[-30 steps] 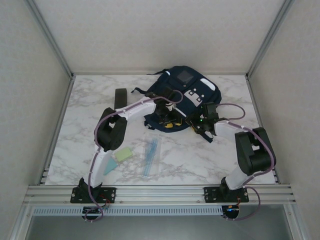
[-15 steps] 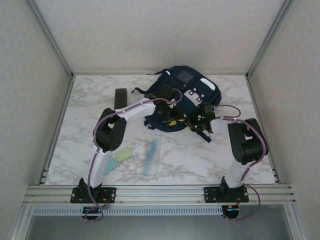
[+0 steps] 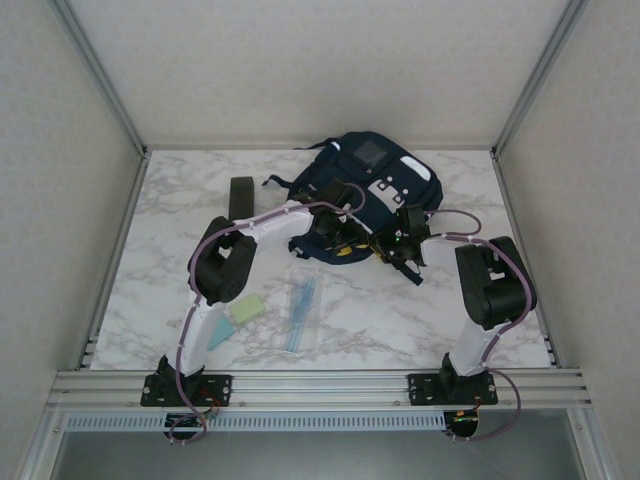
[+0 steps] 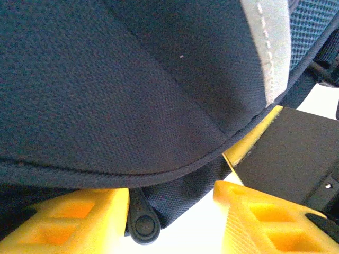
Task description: Pack books, pencil case, and school supplies into a backpack
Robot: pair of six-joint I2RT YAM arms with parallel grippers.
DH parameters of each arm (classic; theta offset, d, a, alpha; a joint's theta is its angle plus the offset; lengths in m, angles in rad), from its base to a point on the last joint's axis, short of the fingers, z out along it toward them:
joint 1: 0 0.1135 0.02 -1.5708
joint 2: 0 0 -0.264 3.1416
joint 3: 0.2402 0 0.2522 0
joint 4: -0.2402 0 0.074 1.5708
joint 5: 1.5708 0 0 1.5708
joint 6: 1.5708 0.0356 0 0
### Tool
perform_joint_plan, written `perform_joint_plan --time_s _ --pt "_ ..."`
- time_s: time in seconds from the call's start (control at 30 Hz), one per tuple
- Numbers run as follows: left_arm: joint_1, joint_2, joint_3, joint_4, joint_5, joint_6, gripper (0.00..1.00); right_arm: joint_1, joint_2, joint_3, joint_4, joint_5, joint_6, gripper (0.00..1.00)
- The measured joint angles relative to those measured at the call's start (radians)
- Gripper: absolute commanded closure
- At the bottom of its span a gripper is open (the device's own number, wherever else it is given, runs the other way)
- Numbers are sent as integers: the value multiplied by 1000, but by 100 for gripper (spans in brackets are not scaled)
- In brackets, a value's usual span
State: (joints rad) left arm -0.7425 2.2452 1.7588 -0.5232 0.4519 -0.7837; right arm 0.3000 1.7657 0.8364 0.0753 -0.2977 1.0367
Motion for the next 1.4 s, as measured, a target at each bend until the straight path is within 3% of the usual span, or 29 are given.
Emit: perform_joint_plan --time_s 0.33,0.67,0.83,0.9,1.4 --pt "-28 -5 -10 -27 -106 74 69 6 0 0 0 9 0 84" --pt "-67 -5 21 -109 -253 217 69 11 -2 0 0 16 0 84" --pt "-79 -6 18 -129 -315 264 94 13 -2 0 -1 16 0 85" --pt "-79 -12 13 -128 -323 264 100 13 -3 0 -1 16 -1 85" --pt "-29 -55 6 -171 -315 269 100 32 -12 10 -15 25 -31 100"
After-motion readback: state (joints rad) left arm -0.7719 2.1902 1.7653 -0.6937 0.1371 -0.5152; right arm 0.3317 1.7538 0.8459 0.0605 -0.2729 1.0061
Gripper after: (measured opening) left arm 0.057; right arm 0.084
